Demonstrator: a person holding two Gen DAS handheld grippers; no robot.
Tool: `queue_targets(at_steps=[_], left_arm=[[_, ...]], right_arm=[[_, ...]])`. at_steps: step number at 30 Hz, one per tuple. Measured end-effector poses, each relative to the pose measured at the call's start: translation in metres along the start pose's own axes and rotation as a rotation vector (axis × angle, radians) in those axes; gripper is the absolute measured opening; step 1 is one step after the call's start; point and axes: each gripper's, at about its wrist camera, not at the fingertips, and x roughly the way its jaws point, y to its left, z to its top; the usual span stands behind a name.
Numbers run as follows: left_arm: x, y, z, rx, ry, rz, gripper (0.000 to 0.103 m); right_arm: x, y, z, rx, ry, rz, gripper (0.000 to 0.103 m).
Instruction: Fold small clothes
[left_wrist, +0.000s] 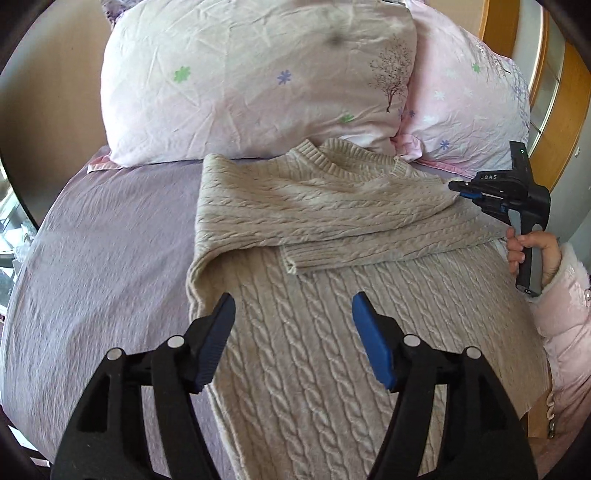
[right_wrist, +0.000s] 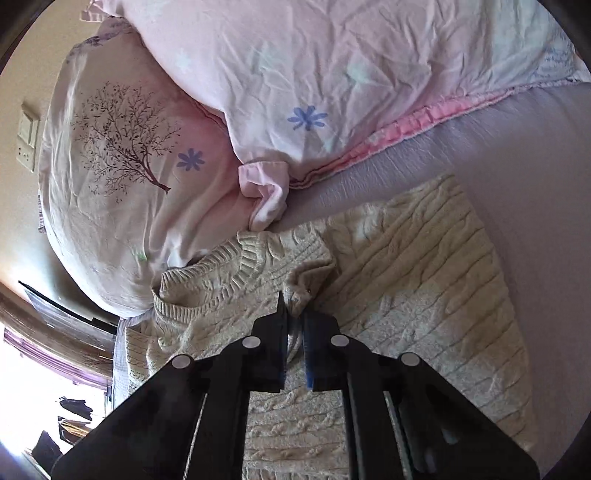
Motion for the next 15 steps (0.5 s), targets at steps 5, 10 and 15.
queue_targets(at_steps=[5, 10, 15], left_arm=[[-0.008, 0.026, -0.015, -0.049, 0.009, -0.005, 0.068], [-0.011, 0.033, -0.036, -0.046, 0.064, -0.039, 0.069], [-0.026, 0.038, -0.064, -0.052, 0.064, -0.052, 0.075]], right_arm=[[-0.059, -0.007, -0.012, -0.019, -0.149, -0.004, 0.007], [-0.077, -0.025, -0.036, -0.031, -0.027, -0.155, 0.025], [-0.148, -0.026, -0.087, -0.136, -0.066, -0.163, 0.077]])
